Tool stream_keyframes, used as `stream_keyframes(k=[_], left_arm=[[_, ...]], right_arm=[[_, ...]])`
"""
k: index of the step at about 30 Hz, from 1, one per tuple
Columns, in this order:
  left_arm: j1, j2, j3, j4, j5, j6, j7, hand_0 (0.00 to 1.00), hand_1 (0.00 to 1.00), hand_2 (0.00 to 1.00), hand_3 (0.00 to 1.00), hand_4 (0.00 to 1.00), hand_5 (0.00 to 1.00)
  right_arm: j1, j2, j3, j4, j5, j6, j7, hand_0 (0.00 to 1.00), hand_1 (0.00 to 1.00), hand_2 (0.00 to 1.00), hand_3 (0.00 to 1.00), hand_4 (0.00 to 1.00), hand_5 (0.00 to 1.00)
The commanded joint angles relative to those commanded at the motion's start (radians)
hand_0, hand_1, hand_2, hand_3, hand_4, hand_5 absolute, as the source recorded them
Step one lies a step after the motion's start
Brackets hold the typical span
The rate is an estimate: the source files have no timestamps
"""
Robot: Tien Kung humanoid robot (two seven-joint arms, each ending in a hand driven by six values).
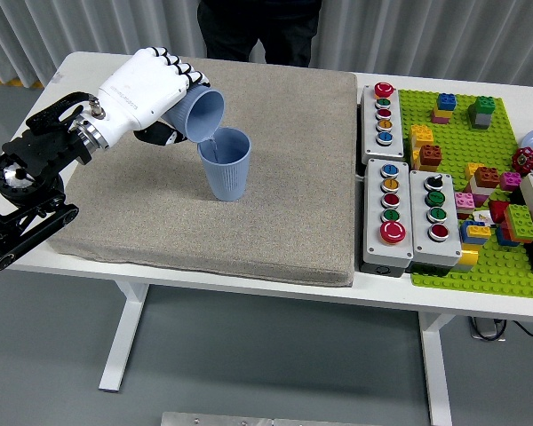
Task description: Pick cup pour cup place
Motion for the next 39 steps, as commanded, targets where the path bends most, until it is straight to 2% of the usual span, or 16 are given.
stream_keyframes(k=[26, 31, 37, 39], left_arm=[[0.008, 0.005, -0.006, -0.01, -0.01, 0.019, -0.001, 0.521, 0.502, 0.521, 0.523, 0.77, 0.021], [0.012, 0.006, -0.017, -0.013, -0.047, 0.019, -0.007, 0.521, 0.503, 0.519, 0.522, 0.77, 0.022], [0.052, -0.005, -0.104, 0.001, -0.297, 0.023, -0.065, 0.521, 0.503, 0.52, 0.521, 0.769, 0.021], [0.074, -0.01, -0.155, -0.005, -0.395, 0.012, -0.099, 0.523, 0.505, 0.52, 0.521, 0.771, 0.02]], right_arm=[[-0.005, 0.002, 0.007, 0.0, -0.012, 0.0, -0.002, 0.723, 0.7, 0.747, 0.708, 0.333, 0.281], [-0.002, 0.002, 0.006, 0.0, -0.008, -0.001, -0.001, 0.724, 0.699, 0.746, 0.708, 0.333, 0.283], [-0.001, 0.002, 0.006, 0.0, -0.007, -0.001, 0.0, 0.724, 0.699, 0.747, 0.708, 0.333, 0.282], [-0.001, 0.002, 0.008, 0.0, -0.01, 0.0, -0.001, 0.723, 0.699, 0.747, 0.708, 0.333, 0.283]])
